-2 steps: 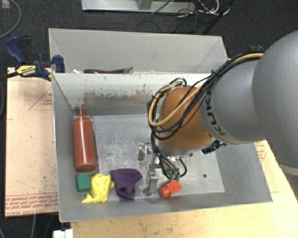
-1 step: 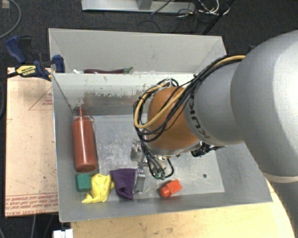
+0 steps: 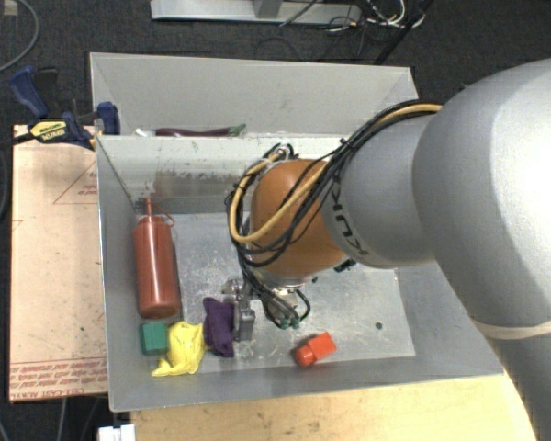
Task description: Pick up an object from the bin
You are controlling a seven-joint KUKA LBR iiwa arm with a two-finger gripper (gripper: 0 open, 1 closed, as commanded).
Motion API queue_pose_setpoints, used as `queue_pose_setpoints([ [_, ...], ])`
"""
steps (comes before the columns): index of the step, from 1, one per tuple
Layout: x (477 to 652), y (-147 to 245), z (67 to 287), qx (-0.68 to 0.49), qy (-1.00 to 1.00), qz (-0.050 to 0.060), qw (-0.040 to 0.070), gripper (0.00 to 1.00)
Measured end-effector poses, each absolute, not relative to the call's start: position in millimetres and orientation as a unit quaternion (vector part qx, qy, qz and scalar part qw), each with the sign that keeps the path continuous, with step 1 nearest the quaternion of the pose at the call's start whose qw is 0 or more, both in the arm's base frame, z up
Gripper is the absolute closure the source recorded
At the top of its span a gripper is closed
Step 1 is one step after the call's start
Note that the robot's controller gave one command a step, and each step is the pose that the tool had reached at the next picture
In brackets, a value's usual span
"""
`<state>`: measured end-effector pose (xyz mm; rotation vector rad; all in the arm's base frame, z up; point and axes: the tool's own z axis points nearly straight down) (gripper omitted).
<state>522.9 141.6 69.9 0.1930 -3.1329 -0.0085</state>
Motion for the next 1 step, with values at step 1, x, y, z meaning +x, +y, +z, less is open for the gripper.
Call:
queue_pose_setpoints([
  [1, 522.9, 141.5, 69.9, 0.062, -0.998, -0.003, 0.001, 1.00],
])
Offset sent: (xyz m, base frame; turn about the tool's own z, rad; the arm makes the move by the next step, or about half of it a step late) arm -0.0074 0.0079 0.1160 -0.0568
